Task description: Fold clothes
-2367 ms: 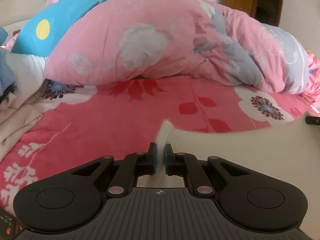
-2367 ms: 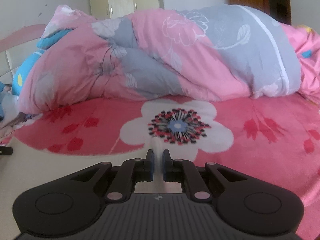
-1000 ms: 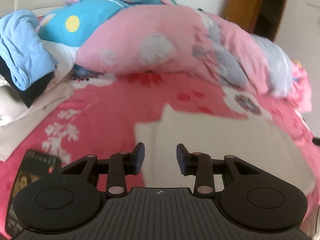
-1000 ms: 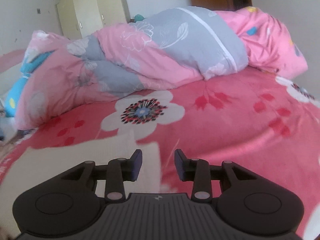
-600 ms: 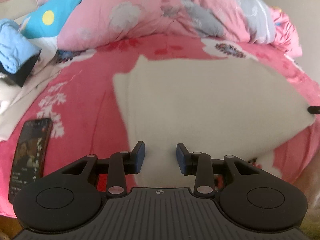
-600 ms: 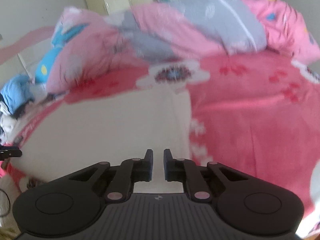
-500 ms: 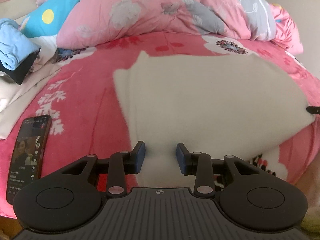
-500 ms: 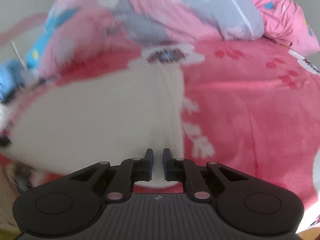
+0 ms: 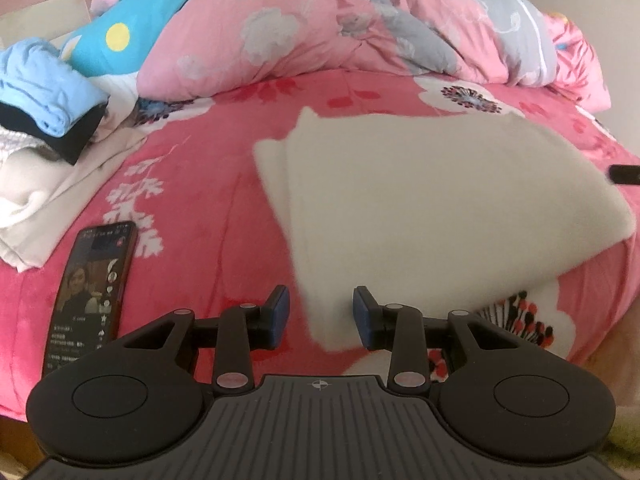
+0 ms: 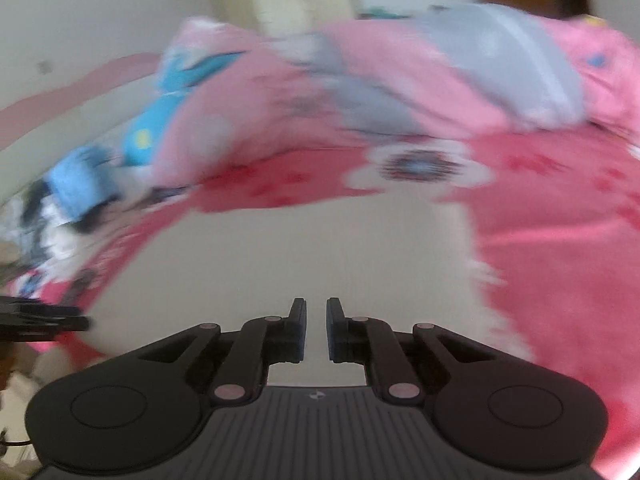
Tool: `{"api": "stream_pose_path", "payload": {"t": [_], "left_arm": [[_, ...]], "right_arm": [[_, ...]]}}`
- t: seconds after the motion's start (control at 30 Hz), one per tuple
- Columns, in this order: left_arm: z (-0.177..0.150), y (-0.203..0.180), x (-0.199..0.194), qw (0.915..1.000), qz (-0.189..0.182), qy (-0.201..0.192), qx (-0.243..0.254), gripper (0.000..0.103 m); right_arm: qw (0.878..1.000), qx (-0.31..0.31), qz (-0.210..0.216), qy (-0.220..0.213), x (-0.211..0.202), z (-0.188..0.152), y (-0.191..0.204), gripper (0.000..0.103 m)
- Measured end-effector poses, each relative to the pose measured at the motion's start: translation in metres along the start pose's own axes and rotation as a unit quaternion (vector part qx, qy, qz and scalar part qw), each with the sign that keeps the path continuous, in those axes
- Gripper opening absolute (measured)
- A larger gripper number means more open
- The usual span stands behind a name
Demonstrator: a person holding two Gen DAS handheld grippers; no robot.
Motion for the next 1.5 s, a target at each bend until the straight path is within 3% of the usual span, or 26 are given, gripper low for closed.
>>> {"api": "stream_pose_path", "payload": {"t": [0.13, 0.2, 0.33, 0.47, 0.53, 0.63, 0.8, 0.9, 1.07, 1.17, 1.27, 1.37, 1.5], "left_arm": [[-0.005, 0.005, 0.003, 0.9999, -0.006, 0.002, -0.014, 0.035], [-0.01, 0.007, 0.006, 0.9996, -0.014, 0.006, -0.024, 0.035], [-0.02, 0.015, 0.012, 0.998, -0.033, 0.015, -0.051, 0.035], [-0.019, 0.021, 0.004, 0.9963, -0.043, 0.013, -0.073, 0.035], [-0.019, 0.03, -0.006, 0.9966, -0.028, 0.008, -0.076, 0.035], [-0.02, 0.042, -0.022, 0.9967, -0.007, 0.0, -0.081, 0.035], [-0.02, 0.062, -0.049, 0.9956, 0.029, -0.013, -0.088, 0.034], [-0.021, 0.074, -0.066, 0.9939, 0.052, -0.019, -0.095, 0.034], [-0.02, 0.091, -0.084, 0.9899, 0.074, -0.031, -0.117, 0.035], [-0.017, 0.092, -0.085, 0.9879, 0.071, -0.038, -0.132, 0.035], [-0.013, 0.087, -0.081, 0.9875, 0.061, -0.042, -0.14, 0.035], [-0.001, 0.084, -0.074, 0.9862, 0.047, -0.054, -0.15, 0.035], [0.031, 0.071, -0.058, 0.9837, -0.002, -0.086, -0.158, 0.035]], "right_arm": [[0.996, -0.048, 0.065, 0.032, 0.045, -0.012, 0.06, 0.01], [0.993, -0.062, 0.077, 0.059, 0.071, -0.025, 0.076, 0.01], [0.99, -0.102, 0.06, 0.083, 0.107, -0.055, 0.077, 0.008], [0.99, -0.101, 0.042, 0.094, 0.096, -0.047, 0.085, 0.01], [0.988, -0.119, 0.055, 0.076, 0.084, -0.042, 0.103, 0.01], [0.982, -0.139, 0.108, 0.061, 0.079, -0.034, 0.141, 0.01], [0.965, -0.172, 0.176, 0.088, 0.119, -0.065, 0.188, 0.01], [0.963, -0.201, 0.158, 0.087, 0.15, -0.093, 0.19, 0.01], [0.965, -0.174, 0.183, 0.076, 0.134, -0.068, 0.207, 0.01], [0.956, -0.181, 0.225, 0.059, 0.128, -0.063, 0.234, 0.01], [0.949, -0.205, 0.219, 0.097, 0.16, -0.093, 0.245, 0.011], [0.952, -0.193, 0.219, 0.096, 0.167, -0.099, 0.245, 0.011], [0.958, -0.165, 0.222, 0.071, 0.14, -0.069, 0.23, 0.012]]}}
Point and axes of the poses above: each gripper's, at about its wrist camera, not at the fingertips, and x roughly the way its jaws point, y to its left, z to its top, the point moved 9 cm from there along x, roughly the way its jaws point, and after that the axes turned 6 degrees about x, right-handed, at the moved point
